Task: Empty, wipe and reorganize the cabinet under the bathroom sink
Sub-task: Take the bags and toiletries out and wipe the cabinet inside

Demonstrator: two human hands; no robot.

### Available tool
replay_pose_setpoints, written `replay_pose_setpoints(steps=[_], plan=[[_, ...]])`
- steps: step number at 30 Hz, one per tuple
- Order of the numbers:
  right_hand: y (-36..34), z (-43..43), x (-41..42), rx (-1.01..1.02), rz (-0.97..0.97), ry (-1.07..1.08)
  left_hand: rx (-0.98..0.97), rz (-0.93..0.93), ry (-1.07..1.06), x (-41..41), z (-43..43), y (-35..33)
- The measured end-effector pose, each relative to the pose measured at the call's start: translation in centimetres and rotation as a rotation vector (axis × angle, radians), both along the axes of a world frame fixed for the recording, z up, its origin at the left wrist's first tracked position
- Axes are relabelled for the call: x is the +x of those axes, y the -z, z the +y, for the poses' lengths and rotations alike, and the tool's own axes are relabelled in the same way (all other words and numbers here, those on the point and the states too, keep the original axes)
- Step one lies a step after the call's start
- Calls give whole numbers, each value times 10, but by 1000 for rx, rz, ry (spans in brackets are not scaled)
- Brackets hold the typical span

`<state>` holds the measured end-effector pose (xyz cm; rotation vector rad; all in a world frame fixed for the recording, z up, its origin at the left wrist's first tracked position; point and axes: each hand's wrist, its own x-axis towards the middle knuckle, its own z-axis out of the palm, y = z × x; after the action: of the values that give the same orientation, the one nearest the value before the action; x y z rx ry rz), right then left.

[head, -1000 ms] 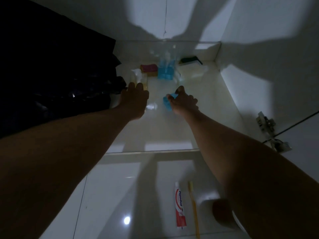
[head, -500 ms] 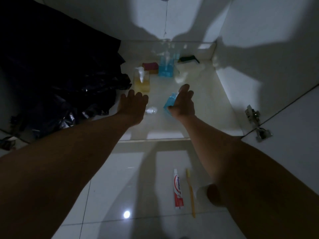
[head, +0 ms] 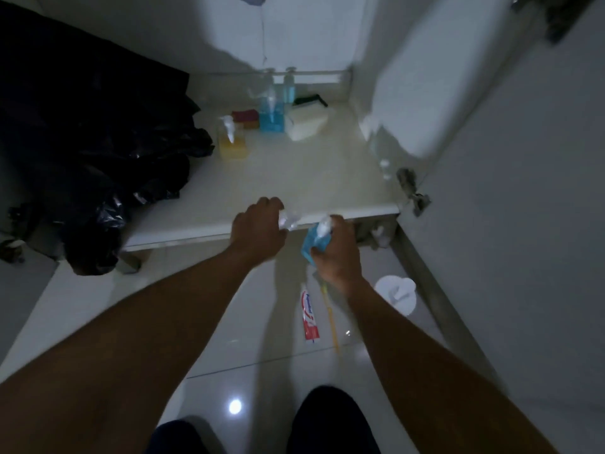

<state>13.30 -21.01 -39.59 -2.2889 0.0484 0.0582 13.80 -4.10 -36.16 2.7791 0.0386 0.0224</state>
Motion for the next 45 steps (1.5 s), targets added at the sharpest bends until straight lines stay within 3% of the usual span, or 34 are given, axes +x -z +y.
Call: replay_pose_setpoints(steps=[4,11,13,15,17,28,38,45], plan=[[32,-32,-56,33,75,0,-16,106,33,-34,-40,27],[81,-85,-131,-176,-13,-1,-139,341,83,-75,-105,94],[94,-105,-143,-185,102,26,-144,393,117,-81,-119,109],[107,-121,-149,-112,294,73,-146,419,151,-84,-131,122],[123,-135,-149,-115,360,143,-156,447,169,-86,-141,131],[150,-165,-134,-144,421,328,-259,543,237,-89,-182,170],[146,-163,-139,-92,401,324,-224,536,268,-83,-180,166],[103,-142,-139,-37,189,418,-110,492,295,-81,-156,132]])
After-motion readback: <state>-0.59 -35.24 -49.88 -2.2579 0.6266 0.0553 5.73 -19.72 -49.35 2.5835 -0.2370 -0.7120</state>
